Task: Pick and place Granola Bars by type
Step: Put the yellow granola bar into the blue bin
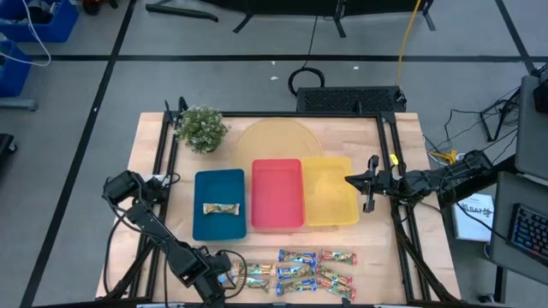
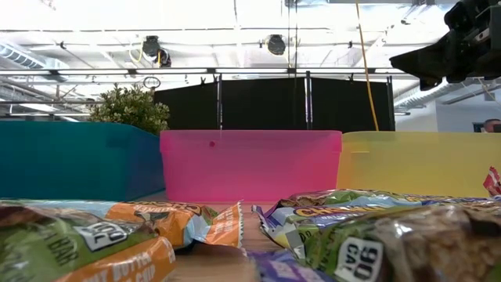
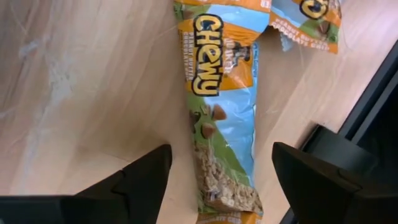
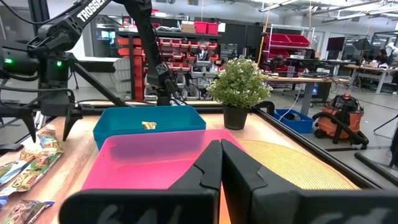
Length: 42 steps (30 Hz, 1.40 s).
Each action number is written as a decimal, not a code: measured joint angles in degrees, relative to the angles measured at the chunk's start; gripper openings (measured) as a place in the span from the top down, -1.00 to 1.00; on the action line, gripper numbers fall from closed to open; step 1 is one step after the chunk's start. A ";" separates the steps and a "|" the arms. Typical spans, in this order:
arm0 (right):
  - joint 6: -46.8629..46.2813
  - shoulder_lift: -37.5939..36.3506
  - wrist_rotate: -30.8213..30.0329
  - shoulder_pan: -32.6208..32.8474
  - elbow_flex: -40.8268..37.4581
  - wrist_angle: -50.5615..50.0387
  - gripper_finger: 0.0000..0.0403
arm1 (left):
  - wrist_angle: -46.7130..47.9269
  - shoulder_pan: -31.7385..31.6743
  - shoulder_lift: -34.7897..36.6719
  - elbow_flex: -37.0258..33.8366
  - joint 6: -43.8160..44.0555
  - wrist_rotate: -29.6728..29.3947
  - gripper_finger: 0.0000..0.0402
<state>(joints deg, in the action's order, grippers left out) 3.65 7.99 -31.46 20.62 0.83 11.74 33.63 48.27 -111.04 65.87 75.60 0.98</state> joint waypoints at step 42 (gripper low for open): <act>-1.46 0.02 -0.02 0.00 -0.01 -0.01 1.00 | 21.21 -0.33 9.35 13.61 -13.62 -6.23 0.71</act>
<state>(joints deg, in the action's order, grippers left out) 2.20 8.01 -31.48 20.62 0.82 11.73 54.84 47.94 -101.69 79.48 61.98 -5.24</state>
